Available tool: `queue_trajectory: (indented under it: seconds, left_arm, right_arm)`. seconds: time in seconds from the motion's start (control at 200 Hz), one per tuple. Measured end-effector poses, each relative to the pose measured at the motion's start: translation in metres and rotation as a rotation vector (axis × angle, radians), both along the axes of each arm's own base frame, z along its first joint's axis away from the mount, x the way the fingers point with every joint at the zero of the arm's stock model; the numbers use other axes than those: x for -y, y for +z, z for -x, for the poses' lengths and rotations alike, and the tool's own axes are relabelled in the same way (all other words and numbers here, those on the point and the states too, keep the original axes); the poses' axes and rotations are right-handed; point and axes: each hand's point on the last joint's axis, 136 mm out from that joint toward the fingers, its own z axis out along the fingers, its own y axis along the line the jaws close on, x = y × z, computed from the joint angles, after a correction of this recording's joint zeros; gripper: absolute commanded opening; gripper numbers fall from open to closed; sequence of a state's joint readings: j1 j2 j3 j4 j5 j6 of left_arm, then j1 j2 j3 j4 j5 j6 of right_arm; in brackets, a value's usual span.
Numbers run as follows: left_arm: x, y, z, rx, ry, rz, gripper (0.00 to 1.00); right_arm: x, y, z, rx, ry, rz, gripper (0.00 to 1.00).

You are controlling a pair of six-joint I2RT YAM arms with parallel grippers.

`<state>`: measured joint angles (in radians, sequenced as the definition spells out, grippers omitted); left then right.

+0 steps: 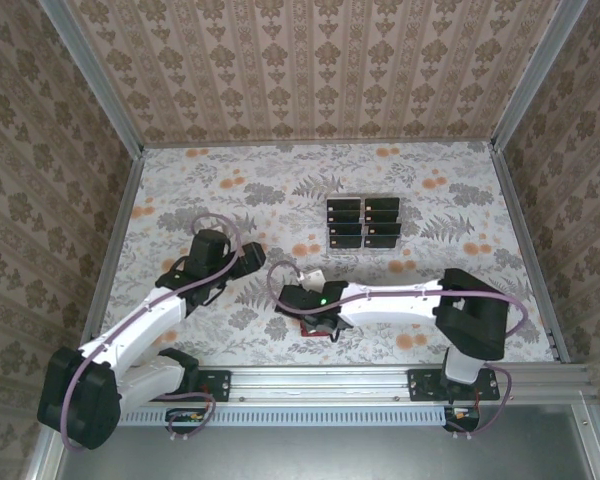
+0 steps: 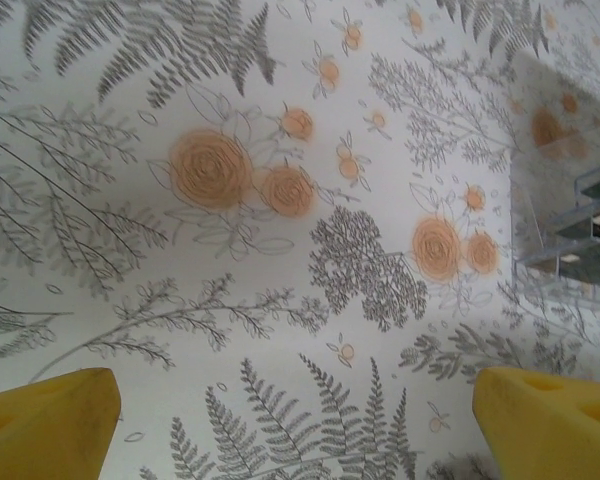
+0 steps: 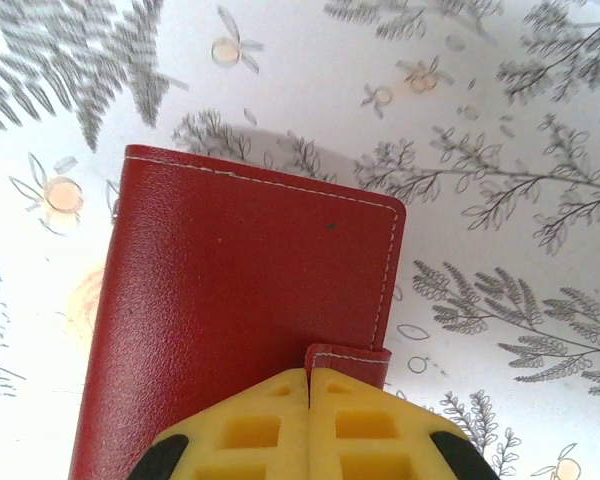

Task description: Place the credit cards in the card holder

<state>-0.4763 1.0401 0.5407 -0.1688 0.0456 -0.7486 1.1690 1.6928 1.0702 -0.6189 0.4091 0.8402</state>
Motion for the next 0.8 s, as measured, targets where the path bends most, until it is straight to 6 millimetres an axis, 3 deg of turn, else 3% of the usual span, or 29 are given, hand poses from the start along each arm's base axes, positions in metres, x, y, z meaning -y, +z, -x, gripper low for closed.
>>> queue_trajectory:
  seconds: [0.29, 0.605, 0.8]
  left_arm:
    - [0.035, -0.005, 0.015, 0.032, -0.129, 0.176, 0.95]
    - [0.073, 0.019, 0.022, 0.119, -0.217, 0.354, 0.88]
    - [0.084, 0.018, 0.021, 0.11, -0.226, 0.399, 0.86]
  right_arm:
    - [-0.009, 0.04, -0.02, 0.069, -0.042, -0.175, 0.0]
    - [-0.014, 0.045, -0.033, 0.064, -0.07, -0.245, 0.0]
    - [-0.017, 0.046, -0.035, 0.064, -0.07, -0.262, 0.0]
